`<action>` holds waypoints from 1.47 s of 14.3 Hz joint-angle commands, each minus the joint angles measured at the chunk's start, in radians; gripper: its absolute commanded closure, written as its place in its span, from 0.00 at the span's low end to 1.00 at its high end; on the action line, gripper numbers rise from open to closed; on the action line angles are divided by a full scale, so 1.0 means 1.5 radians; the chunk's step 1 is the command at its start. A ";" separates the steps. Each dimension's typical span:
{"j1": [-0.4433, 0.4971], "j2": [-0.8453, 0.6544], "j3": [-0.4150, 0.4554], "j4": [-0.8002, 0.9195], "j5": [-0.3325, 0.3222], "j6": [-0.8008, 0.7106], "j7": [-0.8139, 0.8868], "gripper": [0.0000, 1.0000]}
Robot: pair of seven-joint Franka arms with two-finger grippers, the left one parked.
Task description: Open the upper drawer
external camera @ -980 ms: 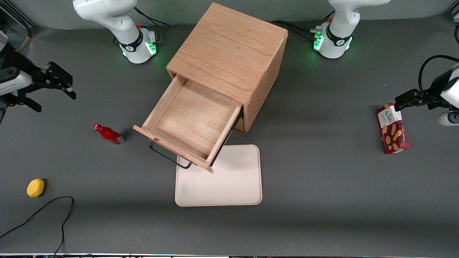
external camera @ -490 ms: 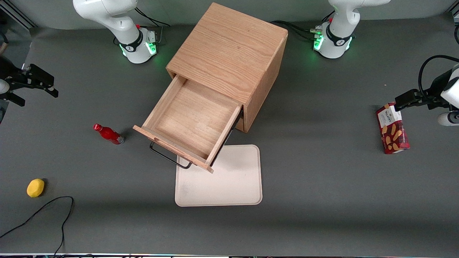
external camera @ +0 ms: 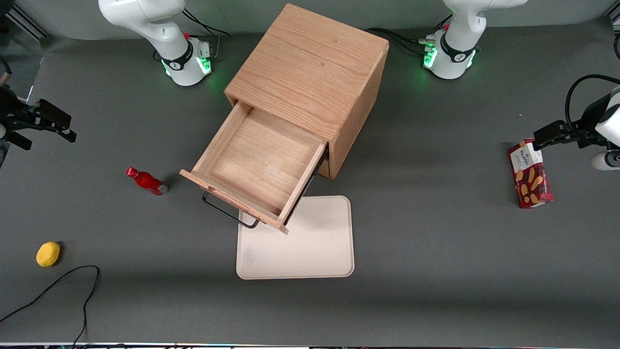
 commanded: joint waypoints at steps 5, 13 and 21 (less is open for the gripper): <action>-0.030 0.019 0.015 0.017 -0.006 0.008 0.040 0.00; -0.130 0.016 0.112 0.011 -0.005 0.002 0.045 0.00; -0.112 0.017 0.101 0.013 -0.008 0.000 0.044 0.00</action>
